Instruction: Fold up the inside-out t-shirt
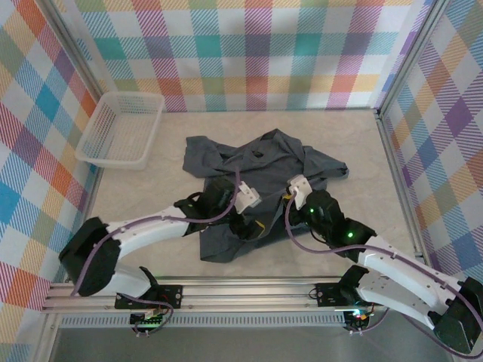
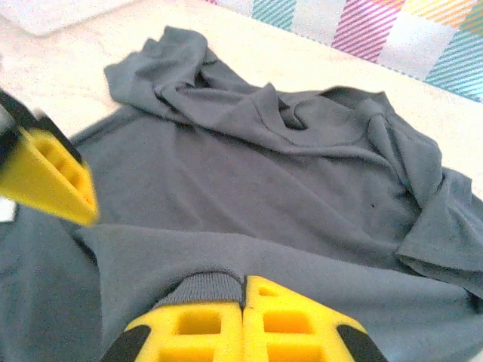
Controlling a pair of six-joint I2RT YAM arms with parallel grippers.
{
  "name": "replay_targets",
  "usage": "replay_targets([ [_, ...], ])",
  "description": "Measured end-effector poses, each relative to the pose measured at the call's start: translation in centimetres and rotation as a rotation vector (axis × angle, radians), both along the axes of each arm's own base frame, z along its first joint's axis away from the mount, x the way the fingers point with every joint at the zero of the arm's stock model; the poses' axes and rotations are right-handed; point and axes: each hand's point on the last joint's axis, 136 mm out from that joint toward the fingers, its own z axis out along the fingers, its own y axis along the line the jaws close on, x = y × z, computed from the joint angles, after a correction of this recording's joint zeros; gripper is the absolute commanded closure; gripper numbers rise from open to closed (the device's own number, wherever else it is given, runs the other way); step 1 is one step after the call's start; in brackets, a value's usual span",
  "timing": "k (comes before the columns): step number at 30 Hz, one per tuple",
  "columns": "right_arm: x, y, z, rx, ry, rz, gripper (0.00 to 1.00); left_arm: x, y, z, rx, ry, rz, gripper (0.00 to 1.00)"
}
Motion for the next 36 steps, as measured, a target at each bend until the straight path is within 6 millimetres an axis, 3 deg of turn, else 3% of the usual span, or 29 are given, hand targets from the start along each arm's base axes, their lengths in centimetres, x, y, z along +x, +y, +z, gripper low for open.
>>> replay_targets([
  [5, 0.6, -0.2, 1.6, 0.051, 0.028, -0.037, 1.0, 0.6, -2.7, 0.0, -0.046, -0.002, -0.034, 0.0],
  [9, 0.8, -0.5, 1.1, 0.053, 0.069, -0.062, 1.0, 1.1, -4.4, 1.0, -0.069, -0.04, -0.039, 0.0],
  [11, 0.8, -0.9, 0.6, 0.04, 0.084, -0.076, 1.0, 2.4, -4.1, 0.7, -0.035, -0.073, 0.041, 0.08],
  [12, 0.8, -1.3, 0.4, 0.03, 0.09, -0.093, 1.0, 3.3, -3.4, 0.5, -0.008, -0.091, 0.102, 0.18],
  [14, 1.0, -2.6, 0.2, 0.013, 0.095, -0.133, 1.0, 5.2, -1.9, 0.2, 0.026, -0.11, 0.216, 0.51],
  [16, 1.2, -4.3, 0.7, 0.015, 0.078, -0.181, 0.9, 6.8, 0.3, 0.3, 0.037, -0.096, 0.303, 0.92],
  [17, 1.2, -4.9, 1.0, 0.018, 0.065, -0.192, 0.86, 7.1, 1.0, 0.5, 0.036, -0.079, 0.318, 1.0],
  [20, 0.4, -5.4, 0.8, 0.009, 0.061, -0.161, 0.69, 7.0, 1.7, 3.2, -0.004, -0.016, 0.298, 1.0],
  [22, -0.6, -4.3, 0.0, 0.016, 0.106, -0.078, 0.58, 6.3, 0.3, 6.4, -0.073, -0.001, 0.248, 1.0],
  [24, -1.7, -3.1, -0.7, 0.053, 0.172, -0.016, 0.55, 5.9, -0.3, 8.5, -0.117, -0.004, 0.224, 1.0],
  [27, -3.8, -0.9, -0.5, 0.158, 0.242, 0.059, 0.59, 5.4, -0.4, 9.3, -0.132, 0.019, 0.212, 1.0],
  [30, -7.4, 3.0, -0.6, 0.208, 0.252, 0.231, 0.66, 5.1, -0.4, 8.3, -0.111, 0.077, 0.222, 1.0],
  [32, -9.6, 5.7, -1.3, 0.192, 0.226, 0.351, 0.78, 4.9, -0.3, 7.6, -0.096, 0.112, 0.235, 1.0],
  [33, -10.3, 7.0, -2.1, 0.16, 0.206, 0.399, 0.89, 4.8, -0.2, 7.4, -0.091, 0.128, 0.243, 1.0],
  [34, -10.3, 8.0, -3.0, 0.124, 0.179, 0.418, 0.97, 4.8, -0.2, 7.4, -0.089, 0.139, 0.25, 1.0],
  [36, -9.0, 9.1, -5.2, 0.022, 0.108, 0.405, 1.0, 4.8, -0.2, 7.8, -0.09, 0.152, 0.259, 1.0],
])
